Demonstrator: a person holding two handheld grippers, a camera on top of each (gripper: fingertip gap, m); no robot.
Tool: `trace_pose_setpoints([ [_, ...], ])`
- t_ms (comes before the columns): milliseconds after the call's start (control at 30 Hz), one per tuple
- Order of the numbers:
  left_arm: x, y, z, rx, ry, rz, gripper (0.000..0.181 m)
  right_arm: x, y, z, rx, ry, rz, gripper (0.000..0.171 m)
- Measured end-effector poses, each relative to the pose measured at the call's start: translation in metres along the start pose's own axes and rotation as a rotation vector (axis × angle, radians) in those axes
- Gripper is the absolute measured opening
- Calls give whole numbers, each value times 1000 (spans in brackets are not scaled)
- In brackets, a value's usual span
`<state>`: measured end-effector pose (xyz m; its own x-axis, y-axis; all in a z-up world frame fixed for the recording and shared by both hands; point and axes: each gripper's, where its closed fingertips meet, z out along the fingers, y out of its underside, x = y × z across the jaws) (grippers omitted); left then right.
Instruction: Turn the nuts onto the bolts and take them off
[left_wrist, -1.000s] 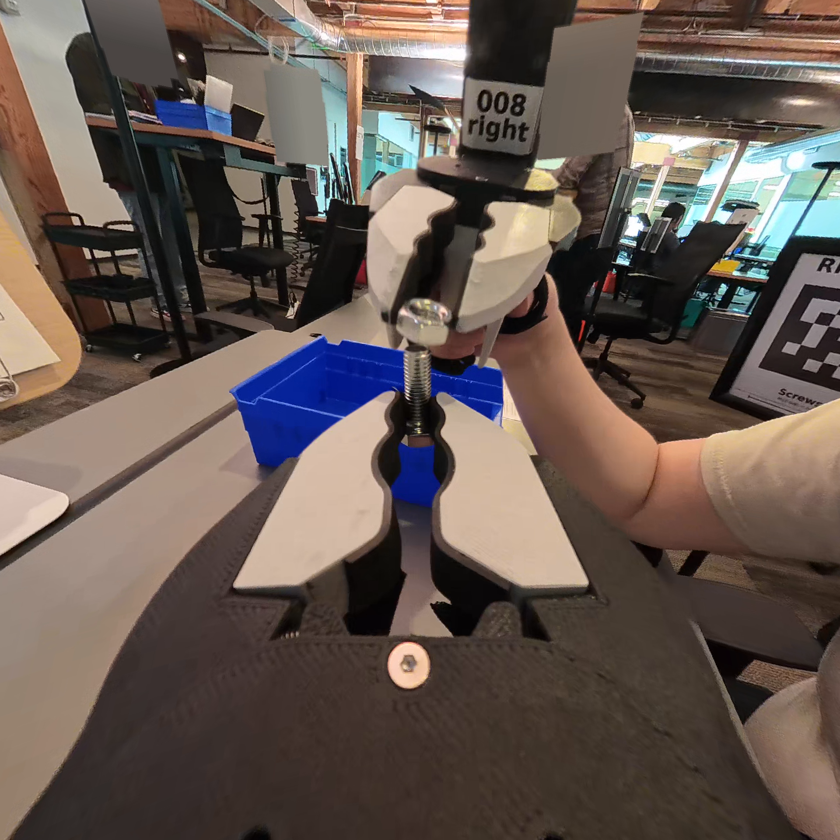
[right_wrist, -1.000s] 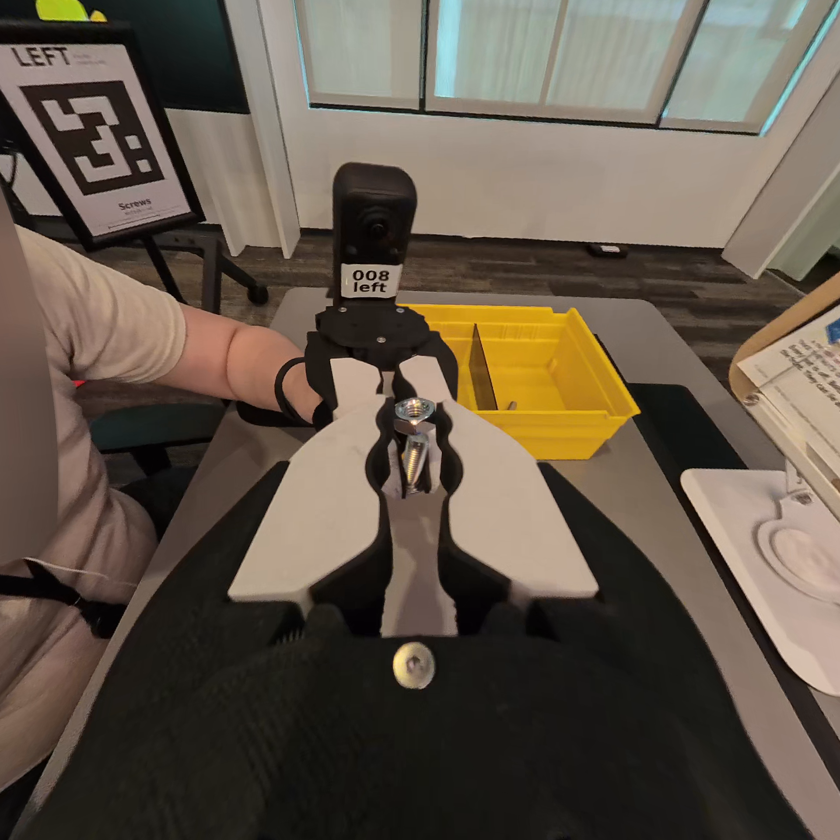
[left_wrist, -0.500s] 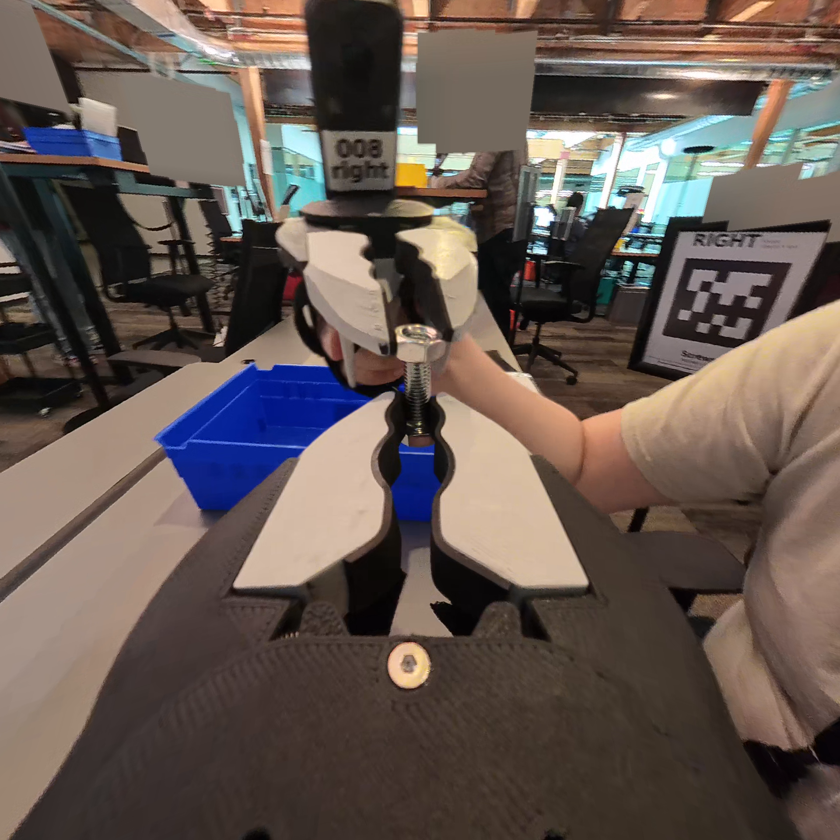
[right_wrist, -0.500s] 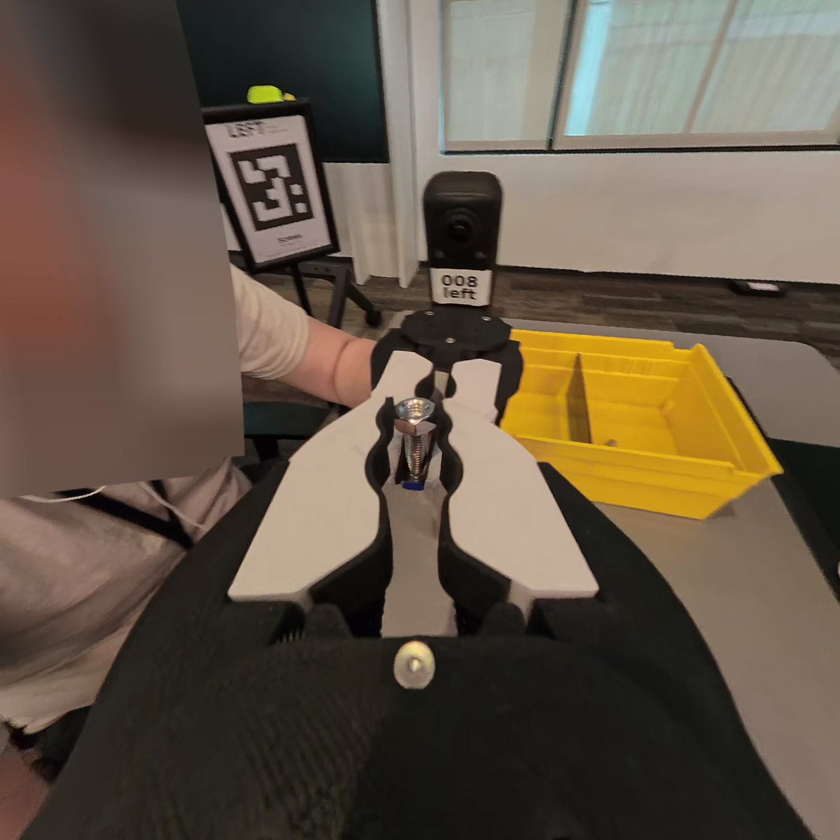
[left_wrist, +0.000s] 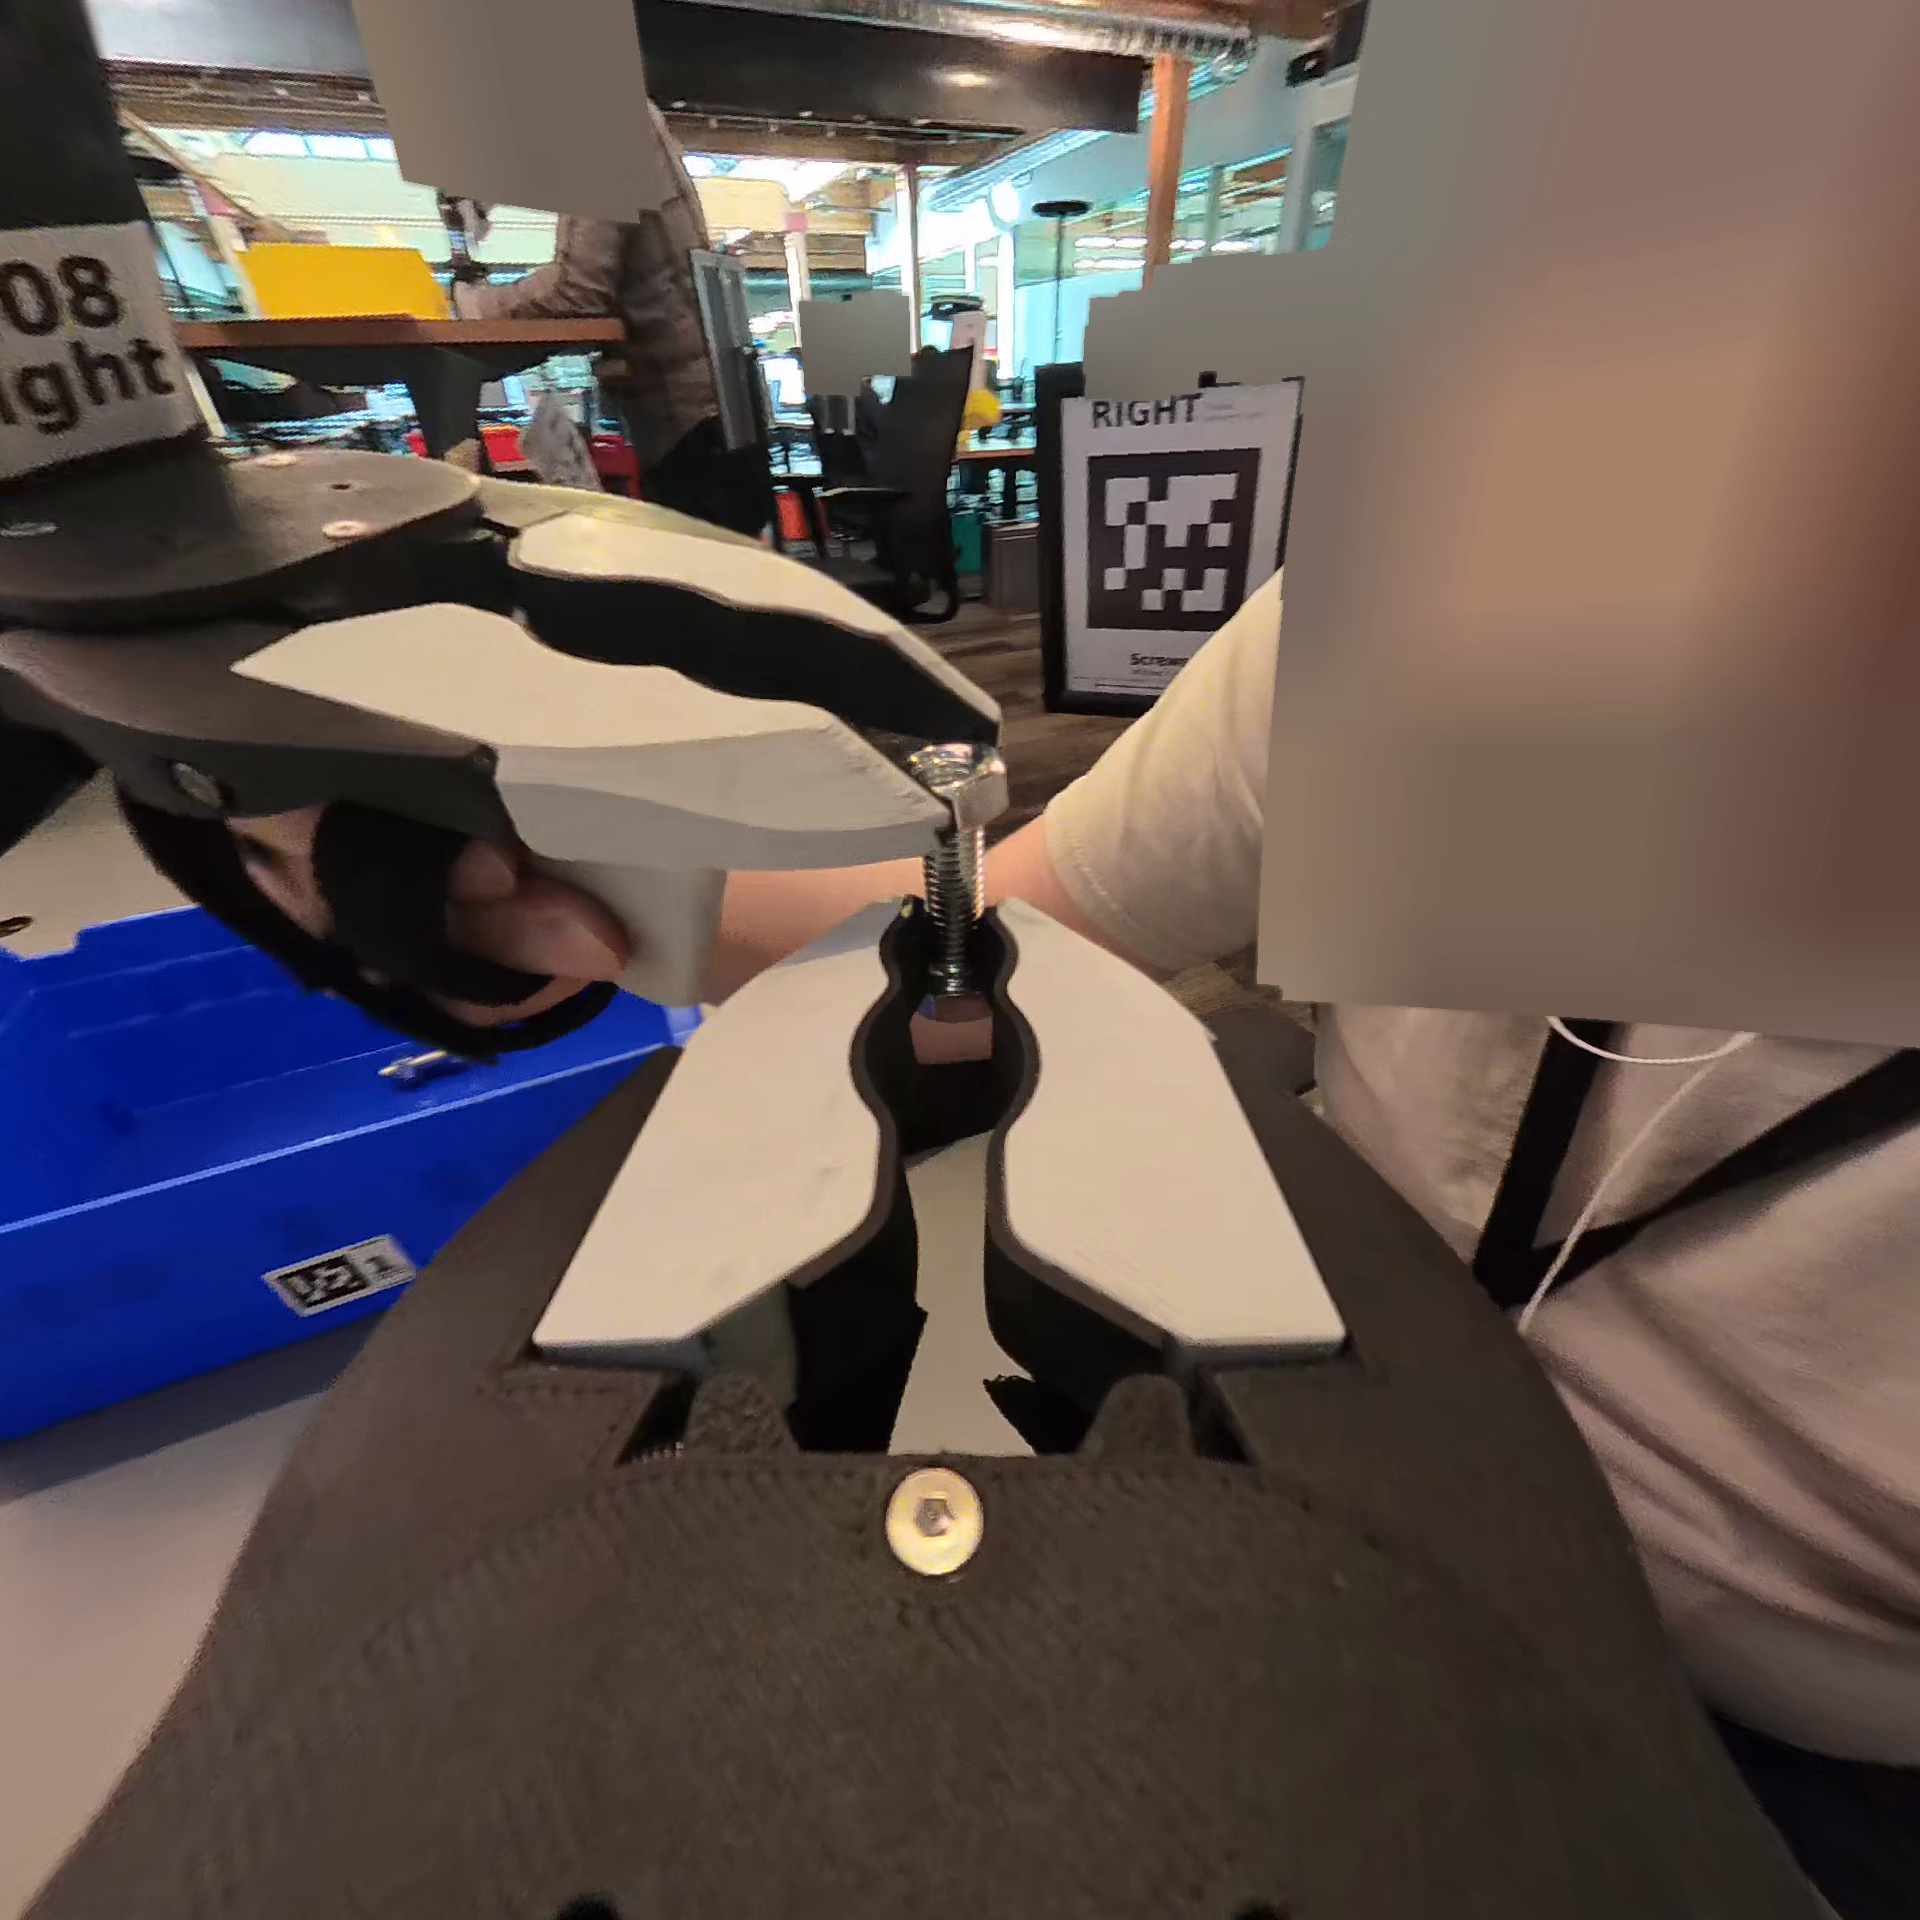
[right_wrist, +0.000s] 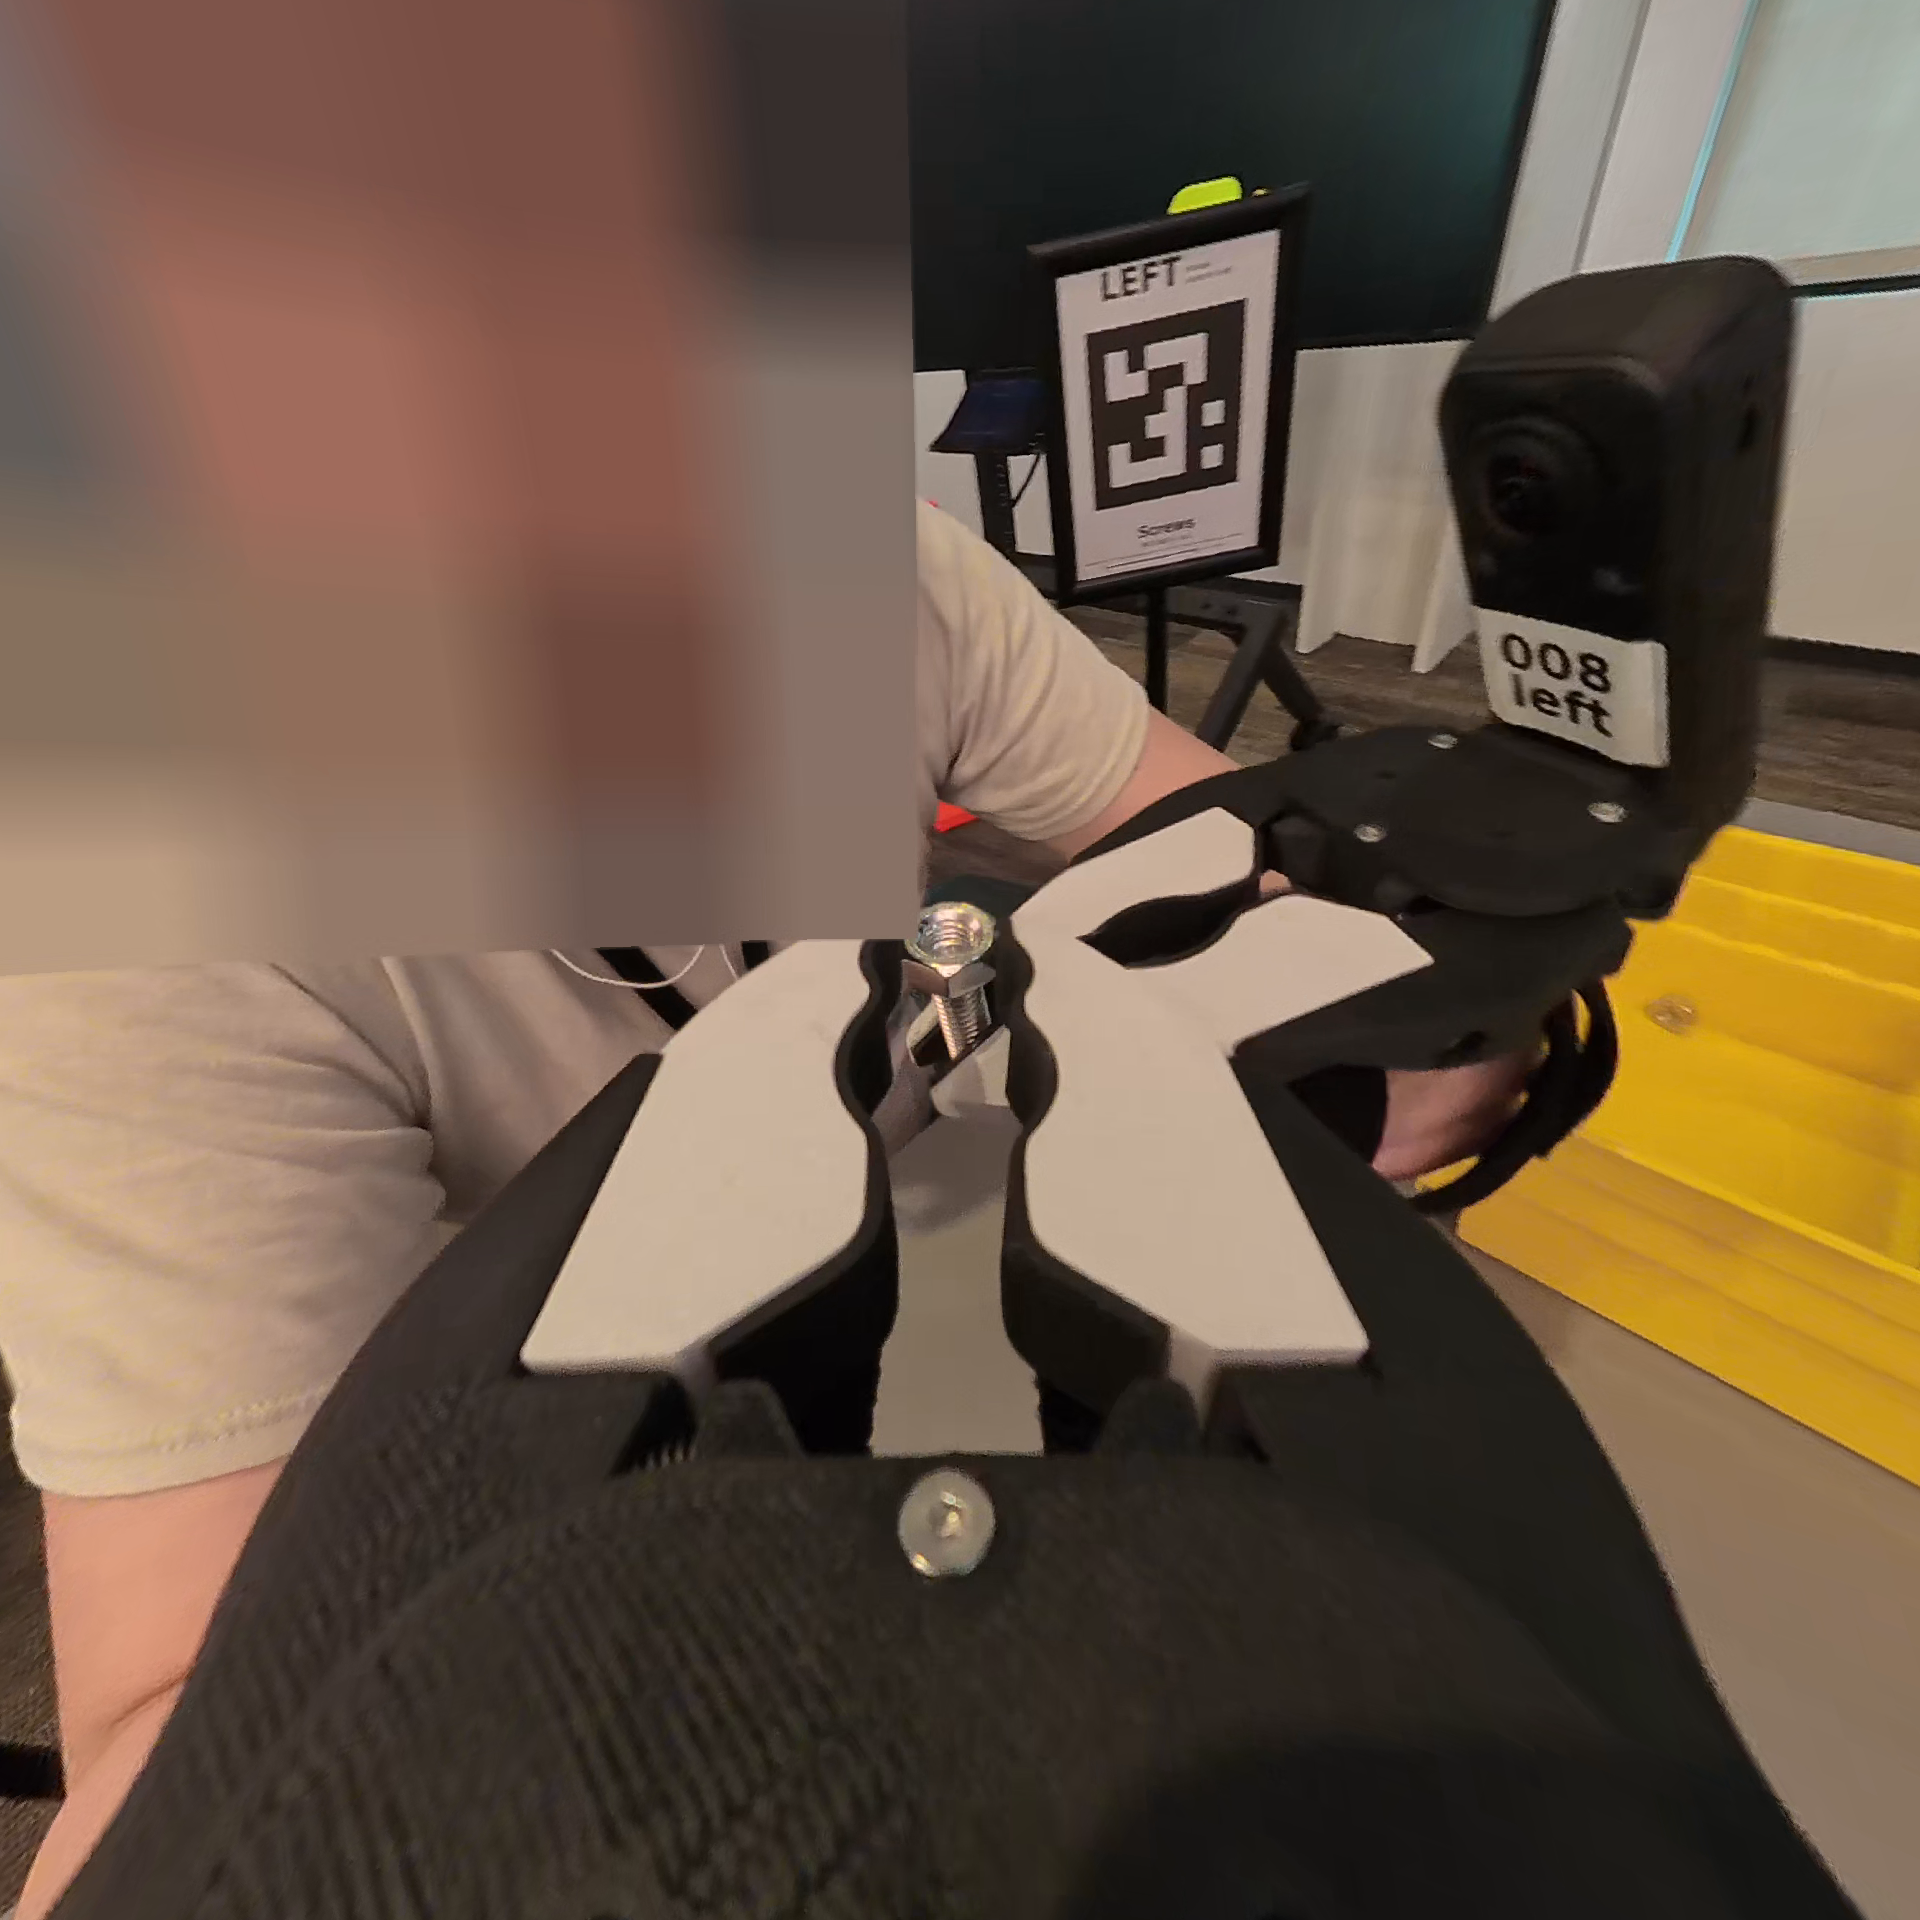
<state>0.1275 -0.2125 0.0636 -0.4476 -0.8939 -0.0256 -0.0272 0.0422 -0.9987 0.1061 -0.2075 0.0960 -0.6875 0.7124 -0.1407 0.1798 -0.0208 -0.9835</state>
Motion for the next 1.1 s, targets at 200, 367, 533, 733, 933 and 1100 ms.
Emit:
trace_pose_setpoints([
  [200, -4, 2, -1, -14, -20, 0, 10, 5, 1, 0, -7, 33, 3, 18],
  [367, -23, -2, -13, -7, -131, -23, 9, 23, -4, -16, -1, 207, -8, 18],
  [533, -57, -8, -38, -18, -363, -71, 9, 55, -14, -41, 42, 480, 13, 18],
  [733, -82, -11, -65, -6, -575, -184, 9, 89, -22, -58, 146, 682, 89, 18],
  [933, -87, -12, -76, -27, -646, -209, 9, 99, -26, -59, 169, 768, 80, 18],
  [1100, -82, -17, -75, -15, -617, -202, 10, 95, -37, -62, 215, 782, 19, 26],
])
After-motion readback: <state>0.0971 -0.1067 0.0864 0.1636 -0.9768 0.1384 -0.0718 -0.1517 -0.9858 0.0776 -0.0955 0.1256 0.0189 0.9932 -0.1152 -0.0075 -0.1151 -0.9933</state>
